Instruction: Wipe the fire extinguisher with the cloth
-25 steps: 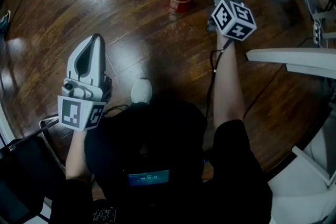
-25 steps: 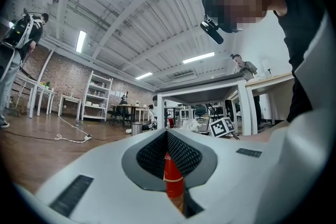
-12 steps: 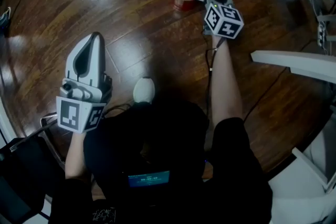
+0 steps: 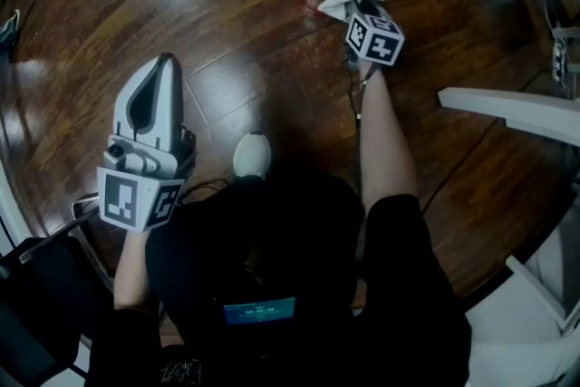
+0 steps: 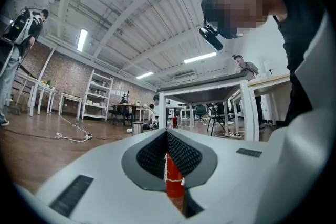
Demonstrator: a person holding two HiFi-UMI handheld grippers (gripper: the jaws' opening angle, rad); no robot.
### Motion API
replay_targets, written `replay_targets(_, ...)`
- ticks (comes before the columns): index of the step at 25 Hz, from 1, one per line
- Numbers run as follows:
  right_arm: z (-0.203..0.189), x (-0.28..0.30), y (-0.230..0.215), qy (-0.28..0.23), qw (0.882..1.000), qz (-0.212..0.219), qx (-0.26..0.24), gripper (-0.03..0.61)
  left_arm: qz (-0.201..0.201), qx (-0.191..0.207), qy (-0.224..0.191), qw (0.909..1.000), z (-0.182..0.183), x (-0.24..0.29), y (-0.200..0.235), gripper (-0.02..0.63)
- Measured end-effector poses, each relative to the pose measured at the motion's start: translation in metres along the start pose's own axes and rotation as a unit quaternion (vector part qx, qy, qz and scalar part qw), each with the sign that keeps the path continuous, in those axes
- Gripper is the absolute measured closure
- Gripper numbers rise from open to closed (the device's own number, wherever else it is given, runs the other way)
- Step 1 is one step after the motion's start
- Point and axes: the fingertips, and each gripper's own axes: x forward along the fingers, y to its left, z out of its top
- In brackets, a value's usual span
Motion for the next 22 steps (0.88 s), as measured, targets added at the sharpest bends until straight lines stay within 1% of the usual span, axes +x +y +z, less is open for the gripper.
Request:
replay_targets(3,-0.007,0.001,-0.003,0.003,1.000,-0.001,0.012,0.485,-0.004,0.001,0.001,1.0000,-0.001,-0.001,-0.003,0.611)
replay_targets(7,-0.005,0.000,-0.001,0.003,1.000,-0.004,0.013,0.485,-0.005,0.006,-0.001,1.0000,-0.001,-0.003,-0.002,0.611)
replay_targets(9,0.001,-0.006,0.001,-0.005,1.000,-0.002,0.015,0.485,-0.007,0.000,-0.006,1.0000,0.001,-0.003,-0.004,0.611)
replay_targets(11,0.015,-0.016,0.006,-0.027,0.999,0.008,0.017,0.484,-0.001,-0.003,-0.006,1.0000,0.002,-0.003,-0.004,0.611)
replay_targets(14,0.040,-0.033,0.015,-0.064,0.997,0.030,0.016,0.483,-0.003,0.011,0.003,0.9999,0.000,-0.004,-0.006,0.611)
replay_targets(16,0.055,-0.046,0.020,-0.084,0.996,0.041,0.013,0.483,-0.002,0.014,0.004,0.9999,0.000,-0.005,-0.009,0.611)
replay_targets(22,0.098,-0.093,0.043,-0.143,0.987,0.080,0.005,0.483,-0.004,-0.002,0.007,1.0000,-0.001,-0.009,-0.018,0.611)
